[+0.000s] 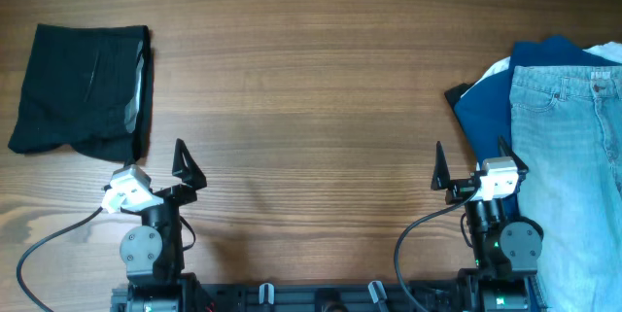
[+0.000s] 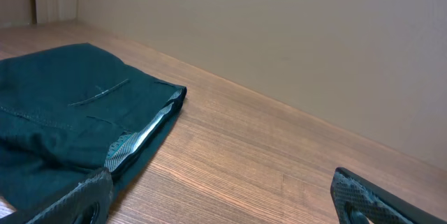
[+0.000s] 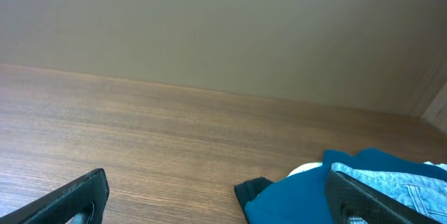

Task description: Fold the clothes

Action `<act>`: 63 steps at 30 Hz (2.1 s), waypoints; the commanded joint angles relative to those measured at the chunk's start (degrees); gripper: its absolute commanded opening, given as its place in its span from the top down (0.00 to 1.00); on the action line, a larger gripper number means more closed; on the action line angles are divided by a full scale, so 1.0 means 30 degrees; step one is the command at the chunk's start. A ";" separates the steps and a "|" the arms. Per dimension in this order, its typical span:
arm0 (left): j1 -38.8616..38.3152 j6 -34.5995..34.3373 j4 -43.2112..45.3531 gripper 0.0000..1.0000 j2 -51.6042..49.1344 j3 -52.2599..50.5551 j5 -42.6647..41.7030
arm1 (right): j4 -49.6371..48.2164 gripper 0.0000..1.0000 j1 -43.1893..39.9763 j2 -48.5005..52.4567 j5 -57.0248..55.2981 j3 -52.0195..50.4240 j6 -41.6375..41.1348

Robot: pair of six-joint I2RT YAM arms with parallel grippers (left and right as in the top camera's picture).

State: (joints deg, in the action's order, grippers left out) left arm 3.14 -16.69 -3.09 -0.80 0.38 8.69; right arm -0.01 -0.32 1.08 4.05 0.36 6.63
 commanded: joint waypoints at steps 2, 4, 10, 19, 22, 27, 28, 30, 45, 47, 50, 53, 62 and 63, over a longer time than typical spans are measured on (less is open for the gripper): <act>0.0138 -0.0095 -0.0109 0.00 0.0138 -0.0015 -0.0102 | -0.0095 0.00 0.0044 -0.0095 0.0612 0.0000 0.0750; 0.0138 -0.0095 -0.0109 0.00 0.0138 -0.0015 -0.0102 | -0.0095 0.00 0.0044 -0.0095 0.0612 0.0000 0.0750; 0.0138 -0.0095 -0.0109 0.00 0.0138 -0.0015 -0.0102 | -0.0095 0.00 0.0044 -0.0095 0.0612 0.0000 0.0750; 0.0138 -0.0095 -0.0109 0.00 0.0138 -0.0015 -0.0102 | -0.0095 0.00 0.0044 -0.0095 0.0612 0.0000 0.0743; 0.0138 -0.0095 -0.0109 0.00 0.0138 -0.0015 -0.0102 | -0.0095 0.00 0.0044 -0.0095 0.0612 0.0000 0.0743; 0.0138 -0.0095 -0.0109 0.00 0.0138 -0.0015 -0.0102 | -0.0095 0.00 0.0044 -0.0095 0.0612 0.0000 0.0750; 0.0138 -0.0095 -0.0109 0.00 0.0138 -0.0015 -0.0102 | -0.0102 0.01 0.0044 -0.0095 0.0612 0.0000 0.0750; 0.0138 -0.0095 -0.0109 0.00 0.0138 -0.0015 -0.0102 | -0.0095 0.00 0.0044 -0.0095 0.0612 0.0000 0.0750; 0.0138 -0.0102 -0.0146 0.00 0.0138 -0.0015 -0.0554 | -0.0102 0.00 0.0044 -0.0095 0.0619 0.0000 0.0780; 0.0138 -0.0109 -0.0124 0.00 0.0138 -0.0015 -0.0605 | -0.0102 0.00 0.0044 -0.0095 0.0634 0.0000 0.0736; 0.0138 -0.0109 -0.0131 0.00 0.0138 -0.0015 -0.1246 | -0.0102 0.00 0.0044 -0.0095 0.0823 0.0000 0.0729; 0.0138 -0.0109 -0.0124 0.00 0.0138 -0.0015 -0.2419 | -0.0197 0.00 0.0044 -0.0058 0.1326 0.0000 -0.0335; 0.0138 -0.0109 0.0000 0.00 0.0000 0.2397 -0.3512 | -0.0408 0.00 0.0044 -0.0036 0.3825 0.2084 -0.3592; 0.0138 -0.0109 -0.0488 0.00 -0.0182 0.3053 -0.3504 | 0.0051 0.00 0.0044 0.0015 0.3803 0.2659 -0.3679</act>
State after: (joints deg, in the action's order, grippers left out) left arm 3.14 -16.69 -2.52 -0.80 2.87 -0.60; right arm -1.02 -0.32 1.13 13.56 2.24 -1.41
